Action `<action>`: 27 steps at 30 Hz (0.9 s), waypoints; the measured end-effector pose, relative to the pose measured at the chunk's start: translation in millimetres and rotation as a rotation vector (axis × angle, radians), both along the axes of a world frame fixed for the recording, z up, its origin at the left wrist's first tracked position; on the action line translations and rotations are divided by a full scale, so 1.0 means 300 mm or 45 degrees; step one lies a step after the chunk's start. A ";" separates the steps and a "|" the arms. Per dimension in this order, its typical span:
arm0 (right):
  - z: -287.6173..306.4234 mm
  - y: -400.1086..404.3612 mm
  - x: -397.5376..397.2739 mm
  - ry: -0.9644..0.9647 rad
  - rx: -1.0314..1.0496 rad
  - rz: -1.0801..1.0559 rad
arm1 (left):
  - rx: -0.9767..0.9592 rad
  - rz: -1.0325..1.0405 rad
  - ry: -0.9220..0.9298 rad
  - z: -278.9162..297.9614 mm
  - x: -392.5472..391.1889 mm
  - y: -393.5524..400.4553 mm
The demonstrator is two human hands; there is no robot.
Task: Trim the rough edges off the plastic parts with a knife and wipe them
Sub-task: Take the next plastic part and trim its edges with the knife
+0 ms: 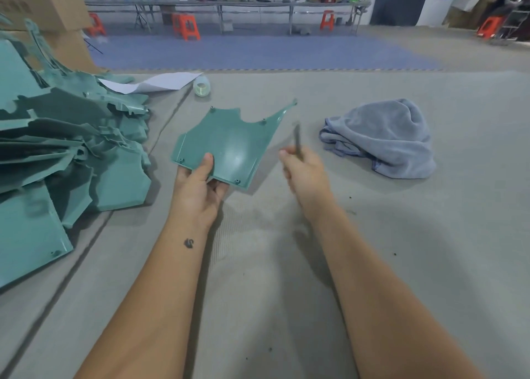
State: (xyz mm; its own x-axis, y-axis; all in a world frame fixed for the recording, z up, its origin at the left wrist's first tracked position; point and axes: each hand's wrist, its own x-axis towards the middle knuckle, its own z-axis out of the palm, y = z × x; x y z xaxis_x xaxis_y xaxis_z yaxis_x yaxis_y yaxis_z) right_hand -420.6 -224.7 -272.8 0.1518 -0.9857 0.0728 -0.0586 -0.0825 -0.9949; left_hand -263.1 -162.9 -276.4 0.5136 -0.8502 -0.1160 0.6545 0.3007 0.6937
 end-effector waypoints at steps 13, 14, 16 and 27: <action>0.005 0.024 0.043 -0.130 0.023 -0.028 | 0.264 0.281 -1.372 -0.009 -0.004 0.007; 0.009 0.023 0.037 -0.162 0.023 -0.026 | 0.167 0.104 -1.531 -0.014 -0.005 0.016; 0.016 0.026 0.029 -0.240 -0.001 0.031 | 0.097 -0.180 -1.956 -0.037 -0.021 0.016; 0.047 0.035 -0.007 -0.429 0.115 0.065 | 0.190 0.119 -1.218 -0.042 0.007 -0.004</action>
